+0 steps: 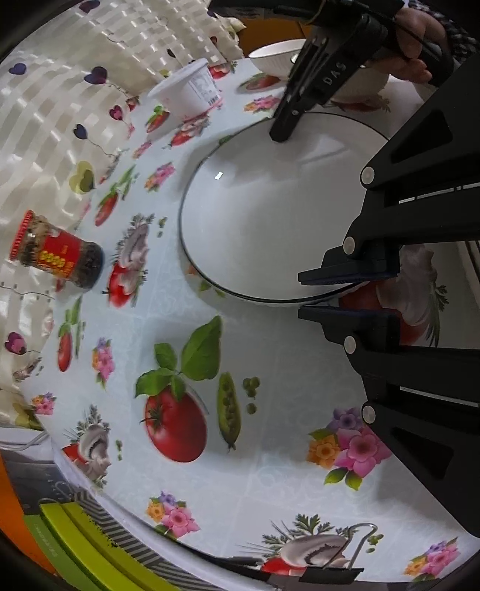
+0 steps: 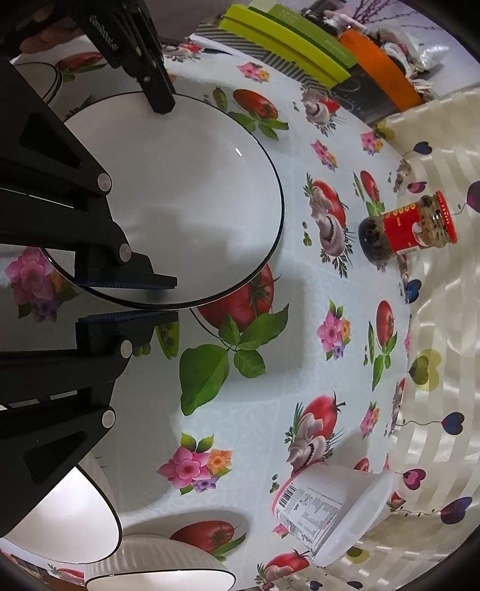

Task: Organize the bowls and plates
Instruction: 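Lift the white plate with both tools off the table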

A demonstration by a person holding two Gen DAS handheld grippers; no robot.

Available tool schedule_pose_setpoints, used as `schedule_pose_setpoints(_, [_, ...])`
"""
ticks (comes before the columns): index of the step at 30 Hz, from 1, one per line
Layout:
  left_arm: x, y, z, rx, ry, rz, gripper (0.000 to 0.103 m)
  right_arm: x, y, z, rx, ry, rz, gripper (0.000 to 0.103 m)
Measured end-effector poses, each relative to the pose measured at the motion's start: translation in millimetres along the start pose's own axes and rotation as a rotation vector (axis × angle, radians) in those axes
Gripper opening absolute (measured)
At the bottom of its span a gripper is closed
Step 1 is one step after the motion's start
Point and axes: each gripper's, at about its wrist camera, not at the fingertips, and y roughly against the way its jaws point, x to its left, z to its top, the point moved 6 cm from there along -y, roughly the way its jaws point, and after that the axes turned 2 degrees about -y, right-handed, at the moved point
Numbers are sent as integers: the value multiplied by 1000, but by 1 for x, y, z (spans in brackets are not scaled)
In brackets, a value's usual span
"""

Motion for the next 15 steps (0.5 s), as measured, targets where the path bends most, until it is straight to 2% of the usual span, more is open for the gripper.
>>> schedule_pose_setpoints(15, [0, 7, -2, -2, 29, -8, 13, 4, 8, 0, -18, -7, 4, 11])
